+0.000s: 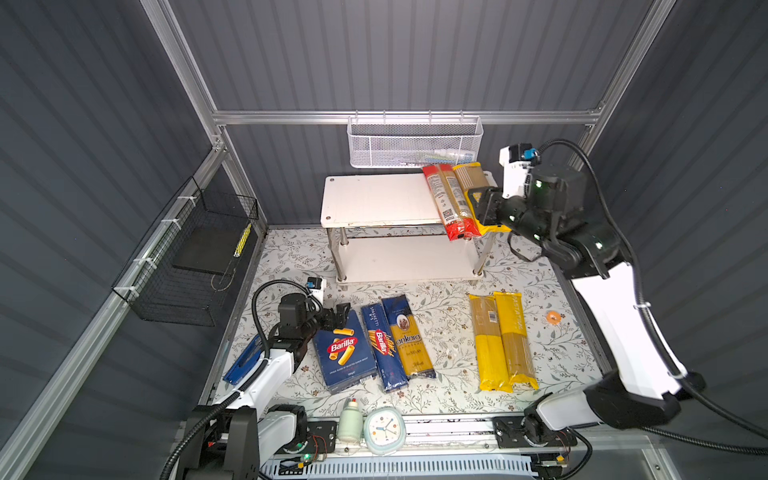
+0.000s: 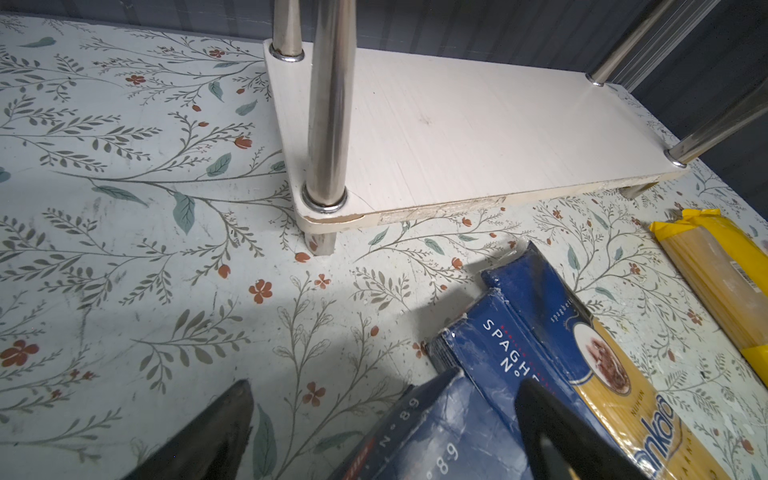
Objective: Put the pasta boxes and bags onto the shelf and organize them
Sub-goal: 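Lower the red-and-yellow bag onto the top tier next to the yellow bag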
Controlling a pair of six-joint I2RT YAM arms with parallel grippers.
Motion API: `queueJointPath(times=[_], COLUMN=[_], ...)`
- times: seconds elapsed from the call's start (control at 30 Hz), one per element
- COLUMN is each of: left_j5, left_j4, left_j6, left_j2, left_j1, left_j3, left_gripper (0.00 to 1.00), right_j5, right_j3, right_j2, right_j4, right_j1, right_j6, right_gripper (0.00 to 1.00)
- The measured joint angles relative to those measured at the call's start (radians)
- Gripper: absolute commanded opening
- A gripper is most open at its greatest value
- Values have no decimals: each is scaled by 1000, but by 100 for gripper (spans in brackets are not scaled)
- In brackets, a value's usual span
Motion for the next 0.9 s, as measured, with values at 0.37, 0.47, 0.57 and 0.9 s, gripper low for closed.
queueJointPath(times=[0.37,0.47,0.57,0.9], left_j5=[0,0,0,0], left_j4=[0,0,0,0], left_j6=[1,1,1,1], left_j2=[0,0,0,0], left_j1=[0,0,0,0], left_j3=[0,0,0,0], left_gripper=[99,99,99,99], right_j5=[-60,-79,-90,-89], right_j3=[-439,-488,-492,-494], right_j2=[-233,-231,-216,-177], right_j4=[44,74,104,201], right_j1=[9,10,10,10], right_j6=[6,17,21,20], right_gripper=[33,28,24,12])
